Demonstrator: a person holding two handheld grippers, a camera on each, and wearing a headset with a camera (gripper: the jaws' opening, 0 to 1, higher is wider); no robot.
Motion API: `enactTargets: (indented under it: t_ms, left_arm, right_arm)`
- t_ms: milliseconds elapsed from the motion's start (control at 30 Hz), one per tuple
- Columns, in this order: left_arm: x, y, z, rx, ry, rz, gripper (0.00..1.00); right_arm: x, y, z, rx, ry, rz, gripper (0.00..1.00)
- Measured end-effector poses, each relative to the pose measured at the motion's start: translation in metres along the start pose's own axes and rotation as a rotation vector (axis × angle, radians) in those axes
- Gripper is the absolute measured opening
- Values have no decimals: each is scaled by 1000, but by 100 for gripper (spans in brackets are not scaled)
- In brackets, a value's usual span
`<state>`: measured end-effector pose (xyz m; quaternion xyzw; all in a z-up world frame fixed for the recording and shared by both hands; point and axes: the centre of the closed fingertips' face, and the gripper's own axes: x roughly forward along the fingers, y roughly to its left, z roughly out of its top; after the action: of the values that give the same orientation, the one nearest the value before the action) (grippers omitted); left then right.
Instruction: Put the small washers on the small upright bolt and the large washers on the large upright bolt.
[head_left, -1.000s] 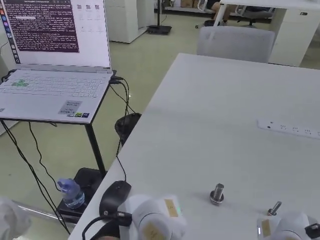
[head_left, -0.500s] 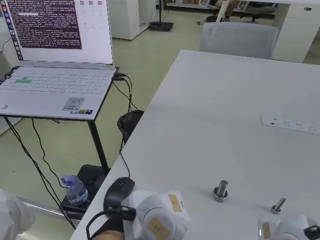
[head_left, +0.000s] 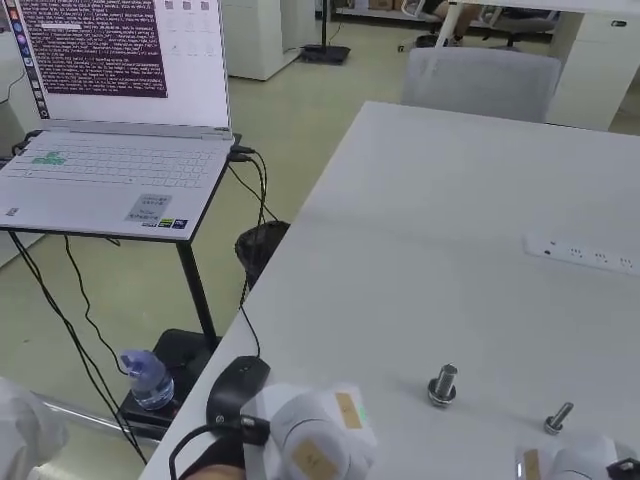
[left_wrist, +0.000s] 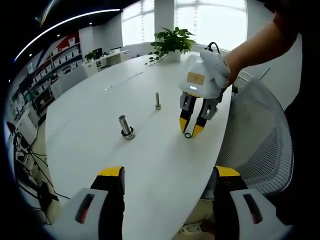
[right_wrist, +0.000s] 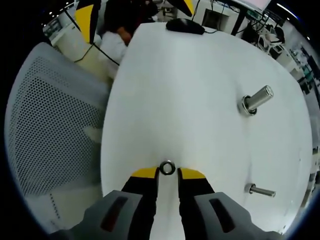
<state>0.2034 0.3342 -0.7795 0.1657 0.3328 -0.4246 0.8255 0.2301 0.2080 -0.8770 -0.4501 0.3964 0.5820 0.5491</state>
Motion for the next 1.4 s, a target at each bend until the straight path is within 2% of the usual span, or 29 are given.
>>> enactTargets:
  t_ms: [300, 800, 1200, 1400]
  left_arm:
    - [1, 0, -2, -1, 4, -4, 71]
    - [1, 1, -2, -1, 6, -6, 70]
    - [6, 1, 1, 3, 3, -9, 69]
    - [7, 2, 4, 4, -2, -5, 70]
  right_arm:
    - [1, 1, 1, -9, 8, -5, 14]
    - [-2, -1, 1, 65, -10, 7, 13]
    - [-29, -27, -9, 165, -39, -15, 13]
    - [-44, -42, -23, 195, -30, -37, 13]
